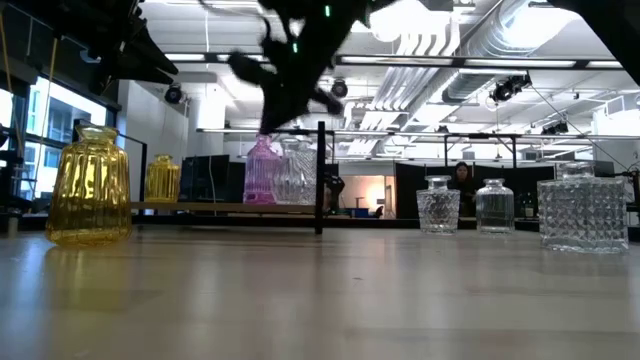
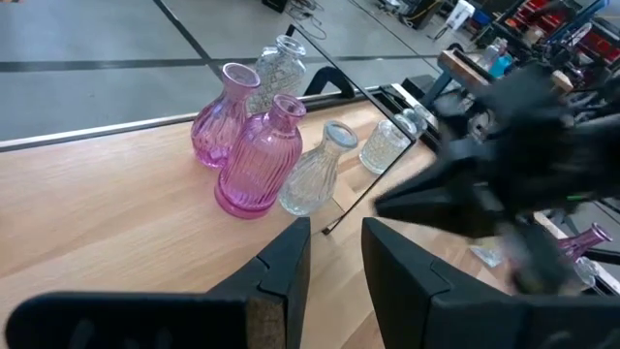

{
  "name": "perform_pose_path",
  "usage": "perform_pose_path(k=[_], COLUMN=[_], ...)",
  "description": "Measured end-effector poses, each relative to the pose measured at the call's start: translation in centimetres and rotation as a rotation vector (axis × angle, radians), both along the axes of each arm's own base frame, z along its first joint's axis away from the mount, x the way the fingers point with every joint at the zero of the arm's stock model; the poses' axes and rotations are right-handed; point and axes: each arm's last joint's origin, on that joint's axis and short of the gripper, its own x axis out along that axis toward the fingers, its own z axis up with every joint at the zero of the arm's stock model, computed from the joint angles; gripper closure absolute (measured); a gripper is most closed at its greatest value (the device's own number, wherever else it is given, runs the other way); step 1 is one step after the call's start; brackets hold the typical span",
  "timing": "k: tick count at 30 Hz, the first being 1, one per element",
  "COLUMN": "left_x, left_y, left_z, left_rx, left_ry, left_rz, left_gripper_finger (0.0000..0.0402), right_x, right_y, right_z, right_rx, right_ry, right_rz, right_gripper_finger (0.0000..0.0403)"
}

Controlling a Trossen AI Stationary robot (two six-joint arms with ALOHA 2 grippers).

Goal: Sort vases onto shelf
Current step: Put the transparent vase on the shelf aligned with the other transparent vase

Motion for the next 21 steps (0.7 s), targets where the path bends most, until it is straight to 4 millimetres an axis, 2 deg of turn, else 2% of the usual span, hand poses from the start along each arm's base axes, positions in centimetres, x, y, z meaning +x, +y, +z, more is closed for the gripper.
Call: perform_pose_path(k=[4, 8, 10, 15, 21], left_x=[0.0, 0.0, 0.0, 0.0, 0.4], left_y=[0.0, 0.0, 0.0, 0.0, 0.1], left_z=[0.0, 0.0, 0.0, 0.0, -0.2], left_rx=[0.0, -0.003, -0.003, -0.004, -0.023], left_ry=[0.0, -0.001, -0.001, -0.001, 0.014], left_rz=[0.0, -0.007, -0.007, -0.009, 0.0], left_gripper_finger=[0.0314, 0.0314, 0.0314, 0.0314, 0.0314], right_x=[-0.1, -0.4, -0.9, -2.6, -4.0], right_y=[0.5, -0.5, -1.4, -4.9, -7.5], right_z=[3.4, 6.7, 7.8, 9.3, 8.9], right_rx=[-0.084, -0.048, -0.013, 0.032, 0.086], right_ry=[0.097, 0.096, 0.101, 0.145, 0.185], right_rz=[0.202, 0.49, 0.571, 0.664, 0.78], right_gripper_finger=[0.0403, 0.0403, 0.0403, 0.0403, 0.0403])
